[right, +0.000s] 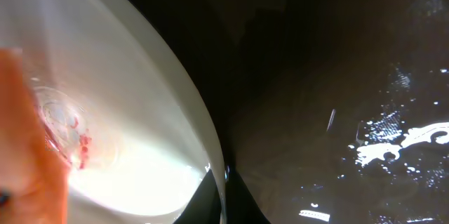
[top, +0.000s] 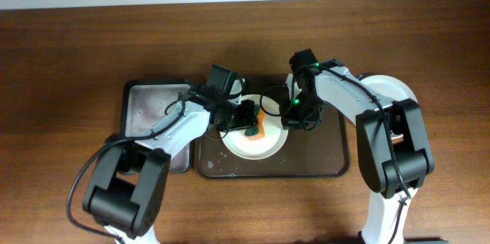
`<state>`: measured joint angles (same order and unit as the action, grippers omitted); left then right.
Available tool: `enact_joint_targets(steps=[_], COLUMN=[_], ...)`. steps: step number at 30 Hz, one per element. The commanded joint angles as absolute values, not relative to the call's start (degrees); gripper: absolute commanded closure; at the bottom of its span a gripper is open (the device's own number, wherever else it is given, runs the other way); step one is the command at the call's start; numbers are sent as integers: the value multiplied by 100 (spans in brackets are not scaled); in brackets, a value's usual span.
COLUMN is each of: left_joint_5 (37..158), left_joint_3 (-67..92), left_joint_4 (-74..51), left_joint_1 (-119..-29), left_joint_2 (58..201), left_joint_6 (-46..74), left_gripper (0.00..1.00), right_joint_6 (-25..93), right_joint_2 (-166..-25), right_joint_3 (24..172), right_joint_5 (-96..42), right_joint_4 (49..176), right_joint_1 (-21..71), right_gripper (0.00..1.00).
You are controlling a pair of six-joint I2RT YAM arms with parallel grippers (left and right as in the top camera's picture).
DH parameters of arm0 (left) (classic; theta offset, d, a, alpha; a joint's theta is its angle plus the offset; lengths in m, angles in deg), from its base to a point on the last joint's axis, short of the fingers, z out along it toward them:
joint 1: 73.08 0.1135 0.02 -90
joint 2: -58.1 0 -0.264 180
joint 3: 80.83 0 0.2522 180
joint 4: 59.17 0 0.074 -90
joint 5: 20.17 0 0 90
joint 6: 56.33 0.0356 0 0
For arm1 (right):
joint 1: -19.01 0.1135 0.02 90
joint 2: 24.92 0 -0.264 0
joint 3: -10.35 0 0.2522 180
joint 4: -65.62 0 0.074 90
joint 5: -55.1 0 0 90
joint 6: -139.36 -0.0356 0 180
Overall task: Clean dirty plates on tray and stack at the side
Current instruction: 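Scrub the sauce off the held plate with the sponge in the left gripper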
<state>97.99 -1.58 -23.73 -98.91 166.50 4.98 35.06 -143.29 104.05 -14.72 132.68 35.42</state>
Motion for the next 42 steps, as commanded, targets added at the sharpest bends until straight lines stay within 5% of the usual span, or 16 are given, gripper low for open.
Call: enact_joint_targets(steps=[1,8,13,22,29,42], left_joint_5=[10380,10680,8971,7624,9095,8501], left_joint_3=[-70,-70,-68,41,102,26], left_joint_4=[-2485,-2627,-2054,-1652,-1621,-1663], left_joint_1=[-9897,-9897,-9882,-9578,-9729,-10260], left_joint_2=[16894,17233,17218,16645,16171,16744], left_joint_6=[238,225,502,1276,2006,1608], left_gripper=[100,100,100,100,100,100], right_joint_6=[3563,3563,3563,3563,3563,3563], right_joint_2=[-14349,-14349,-14349,-14349,-14349,-14349], right_joint_3=[10339,10339,10339,10339,10339,10337], right_joint_5=[-1612,-1612,-1612,-1612,-1612,-1612], right_joint_4=[13266,13266,13268,13270,13268,13270], right_joint_1=[3594,3592,3592,3592,3594,3594], right_gripper=[95,95,95,95,95,95])
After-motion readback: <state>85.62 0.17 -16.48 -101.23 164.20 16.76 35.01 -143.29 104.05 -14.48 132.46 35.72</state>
